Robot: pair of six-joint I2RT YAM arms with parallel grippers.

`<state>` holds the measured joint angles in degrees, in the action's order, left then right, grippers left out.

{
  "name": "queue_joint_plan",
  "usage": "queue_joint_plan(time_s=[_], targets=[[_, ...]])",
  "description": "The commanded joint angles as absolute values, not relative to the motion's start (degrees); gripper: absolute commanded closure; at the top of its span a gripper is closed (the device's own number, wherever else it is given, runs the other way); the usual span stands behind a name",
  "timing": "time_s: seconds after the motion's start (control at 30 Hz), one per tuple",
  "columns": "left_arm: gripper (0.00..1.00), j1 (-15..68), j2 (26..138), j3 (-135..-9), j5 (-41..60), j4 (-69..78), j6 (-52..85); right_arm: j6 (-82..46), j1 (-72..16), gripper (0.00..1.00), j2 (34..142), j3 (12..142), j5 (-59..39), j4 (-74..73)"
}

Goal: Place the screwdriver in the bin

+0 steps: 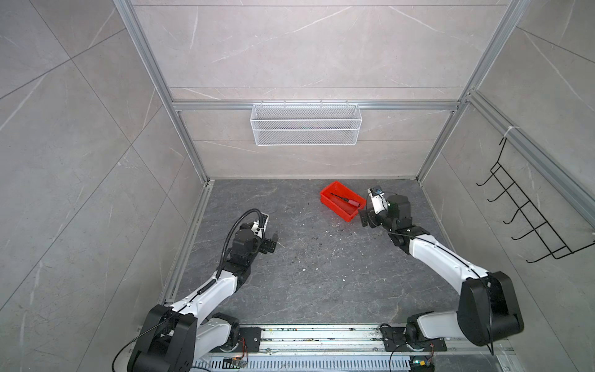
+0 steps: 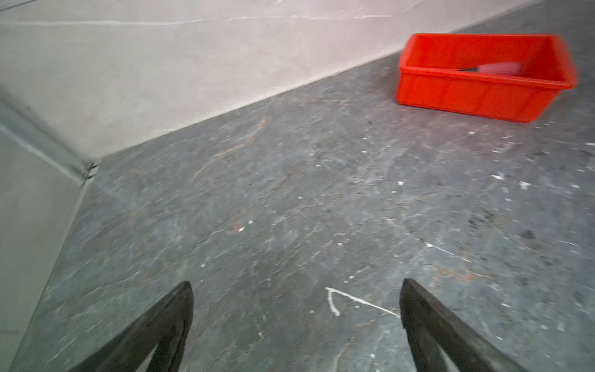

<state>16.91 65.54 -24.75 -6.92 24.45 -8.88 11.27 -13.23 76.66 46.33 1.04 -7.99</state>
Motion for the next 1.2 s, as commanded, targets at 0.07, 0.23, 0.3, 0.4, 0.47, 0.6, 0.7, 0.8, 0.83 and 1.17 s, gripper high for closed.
queue_joint_plan(time_s=[0.07,0.23,0.3,0.4,0.47,0.6,0.7,0.8,0.83,1.17], targets=[[0.0,13.38,66.73,-22.05,-17.37,32.11,-7.05,6.44,-12.97,0.01,69.52,35.71,6.42,-14.94],[0.0,11.52,71.66,-19.16,-24.58,35.56,-6.04,4.85,-12.43,0.01,66.38,23.59,12.75,-25.35],[0.0,11.25,73.53,-18.67,-25.84,38.0,-7.9,4.68,-12.22,0.01,66.61,20.13,14.48,-30.8],[0.0,9.01,74.75,-18.14,-22.93,41.93,-7.35,4.02,-11.89,0.01,68.22,18.06,15.03,-36.13],[0.0,6.51,75.7,-18.15,-18.95,44.19,-5.28,3.46,-11.54,0.01,70.91,17.28,15.03,-40.18],[0.0,2.33,79.88,-19.26,-11.15,46.48,-2.48,2.59,-10.44,0.01,75.41,18.32,12.64,-43.47],[0.0,0.41,84.17,-19.22,-8.07,50.09,-1.58,1.26,-8.56,0.01,79.93,18.3,8.0,-48.68],[0.0,-1.49,86.59,-19.7,-5.24,51.74,-0.56,1.11,-7.62,0.01,85.3,18.61,5.93,-52.56],[0.0,-1.99,86.05,-20.29,-4.67,49.17,0.02,0.99,-7.46,0.01,86.77,18.79,5.73,-53.58],[0.0,-3.0,86.08,-20.92,-3.75,48.13,0.61,0.24,-6.22,0.01,86.96,20.75,4.31,-49.99]])
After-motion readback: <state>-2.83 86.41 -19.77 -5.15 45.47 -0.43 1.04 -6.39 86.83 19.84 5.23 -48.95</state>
